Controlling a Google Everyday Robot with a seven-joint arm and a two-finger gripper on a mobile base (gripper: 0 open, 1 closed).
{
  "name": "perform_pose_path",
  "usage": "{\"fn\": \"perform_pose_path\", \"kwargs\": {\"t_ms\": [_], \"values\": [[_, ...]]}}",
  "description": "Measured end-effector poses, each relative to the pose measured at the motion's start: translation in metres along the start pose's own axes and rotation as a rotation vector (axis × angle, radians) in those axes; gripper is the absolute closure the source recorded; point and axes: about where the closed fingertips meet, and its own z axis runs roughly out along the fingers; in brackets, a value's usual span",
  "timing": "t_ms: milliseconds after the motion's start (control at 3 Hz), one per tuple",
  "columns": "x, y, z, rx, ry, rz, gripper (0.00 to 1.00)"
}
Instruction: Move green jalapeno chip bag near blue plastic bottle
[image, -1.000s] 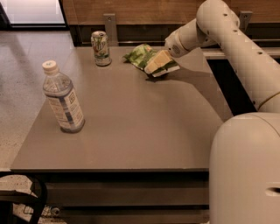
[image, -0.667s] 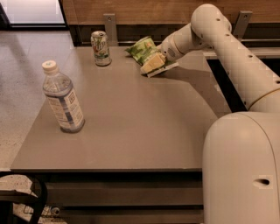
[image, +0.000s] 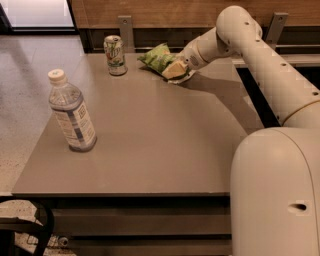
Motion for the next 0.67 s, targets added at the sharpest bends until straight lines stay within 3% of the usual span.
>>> {"fn": "perform_pose_path", "kwargs": {"t_ms": [333, 667], "values": [[0.0002, 0.0012, 0.0030, -0.005, 0.001, 0.000, 0.95], [-0.0005, 0.0012, 0.0025, -0.005, 0.001, 0.000, 1.00]]}}
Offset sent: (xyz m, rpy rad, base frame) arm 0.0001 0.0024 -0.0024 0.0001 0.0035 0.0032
